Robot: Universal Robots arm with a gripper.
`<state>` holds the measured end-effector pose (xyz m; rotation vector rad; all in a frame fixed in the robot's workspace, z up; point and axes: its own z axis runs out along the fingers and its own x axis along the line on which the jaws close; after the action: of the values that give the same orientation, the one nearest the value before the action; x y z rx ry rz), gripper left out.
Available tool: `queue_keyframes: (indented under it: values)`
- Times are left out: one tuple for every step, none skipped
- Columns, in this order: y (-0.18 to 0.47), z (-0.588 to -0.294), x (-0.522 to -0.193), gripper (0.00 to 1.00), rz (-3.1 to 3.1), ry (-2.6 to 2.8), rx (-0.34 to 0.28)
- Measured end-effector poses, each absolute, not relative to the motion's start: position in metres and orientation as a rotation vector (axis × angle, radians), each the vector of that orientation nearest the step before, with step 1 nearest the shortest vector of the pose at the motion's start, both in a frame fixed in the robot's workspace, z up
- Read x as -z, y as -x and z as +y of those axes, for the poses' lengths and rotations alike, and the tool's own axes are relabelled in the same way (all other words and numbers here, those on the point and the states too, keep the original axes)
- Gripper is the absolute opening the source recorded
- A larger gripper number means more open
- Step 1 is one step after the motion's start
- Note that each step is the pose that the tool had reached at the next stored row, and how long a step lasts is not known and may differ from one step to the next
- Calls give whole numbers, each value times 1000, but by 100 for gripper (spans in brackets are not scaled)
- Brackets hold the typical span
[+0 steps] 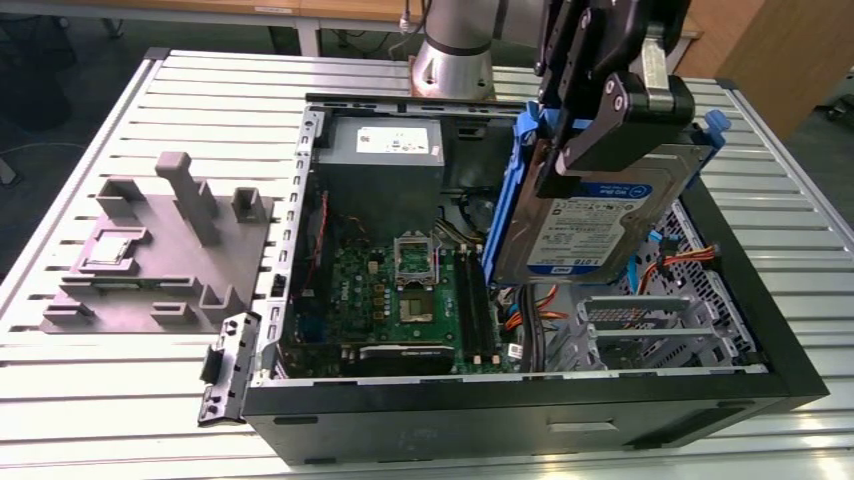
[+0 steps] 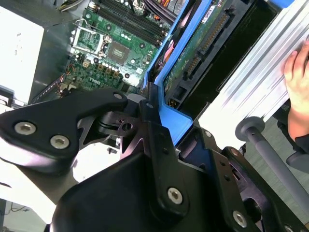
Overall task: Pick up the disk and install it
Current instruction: 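Insert the disk into the insertion slot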
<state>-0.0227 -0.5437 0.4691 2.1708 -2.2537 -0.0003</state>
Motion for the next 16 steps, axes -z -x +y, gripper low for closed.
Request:
queue_keyframes:
  values:
    - [21,-544,-469,36,-2254,-2171,0]
    - [19,-544,-468,36,-2254,-2171,0]
    - [17,-544,-468,36,-2254,-2171,0]
    - [15,-544,-468,36,-2254,-2171,0]
    - [13,-544,-468,36,-2254,-2171,0]
    - [12,-544,-467,36,-2253,-2171,0]
    - [11,-544,-467,36,-2254,-2171,0]
    - [10,-545,-467,36,-2254,-2171,0]
    - [9,-546,-466,36,-2254,-2171,0]
    - [8,-548,-466,36,-2254,-2171,0]
    - [8,-549,-465,36,-2254,-2171,0]
    - [7,-550,-465,36,-2254,-2171,0]
    - [6,-551,-465,36,-2254,-2171,0]
    - [4,-552,-465,36,-2254,-2171,0]
    - [2,-552,-464,36,-2254,-2171,1]
    - [0,-552,-464,36,-2253,-2170,0]
